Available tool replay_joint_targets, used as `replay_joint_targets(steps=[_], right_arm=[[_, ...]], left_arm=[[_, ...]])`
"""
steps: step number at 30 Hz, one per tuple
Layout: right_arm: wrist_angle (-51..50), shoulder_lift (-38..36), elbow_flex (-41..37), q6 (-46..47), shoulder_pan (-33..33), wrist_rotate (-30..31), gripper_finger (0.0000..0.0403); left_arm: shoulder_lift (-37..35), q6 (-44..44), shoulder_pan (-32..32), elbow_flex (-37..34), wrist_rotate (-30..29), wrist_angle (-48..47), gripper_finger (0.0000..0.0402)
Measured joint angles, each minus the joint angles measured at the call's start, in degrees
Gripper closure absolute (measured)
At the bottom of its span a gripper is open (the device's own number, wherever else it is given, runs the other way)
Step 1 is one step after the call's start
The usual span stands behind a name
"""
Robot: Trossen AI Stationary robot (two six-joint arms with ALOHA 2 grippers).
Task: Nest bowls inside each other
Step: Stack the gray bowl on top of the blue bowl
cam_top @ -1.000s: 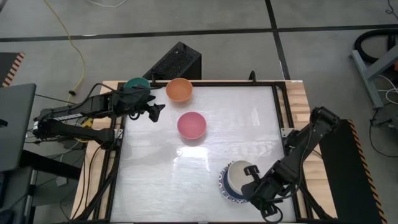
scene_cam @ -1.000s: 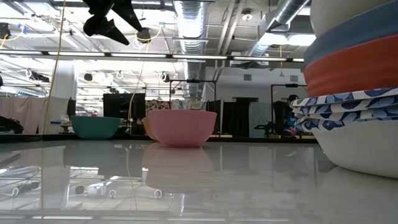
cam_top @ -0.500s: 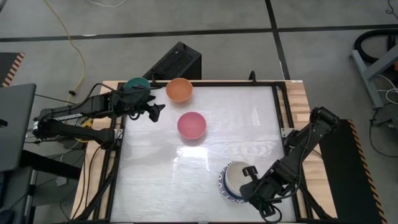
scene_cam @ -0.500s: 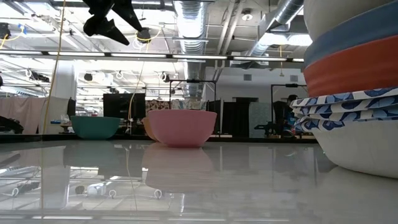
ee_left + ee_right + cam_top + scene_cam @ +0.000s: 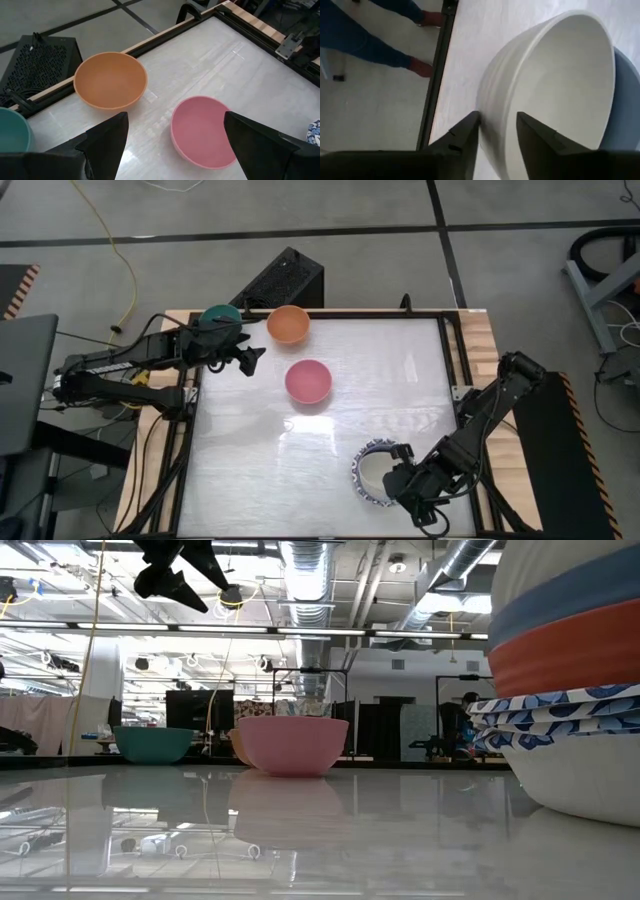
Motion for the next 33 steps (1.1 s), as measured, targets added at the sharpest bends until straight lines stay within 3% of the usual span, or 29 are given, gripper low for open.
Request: replay_joint_targets(steps=[11, 25, 33], right_arm=[[3.28, 0.0, 0.0, 4.01, 0.0, 1.63, 0.0196], [0.87, -0.5, -0.02, 8.41, 0.07, 3.2, 0.0215], [0.02, -5.71, -0.02, 8.61, -0.37, 7.57, 0.0216]], left_arm=[[0.0, 0.0, 0.0, 0.0, 0.02, 0.0, 0.0084], [0.0, -0.18, 0.0, 0.0, 0.02, 0.0, 0.0084], [0.0, -0.22, 0.02, 0.0, 0.02, 0.0, 0.0084]])
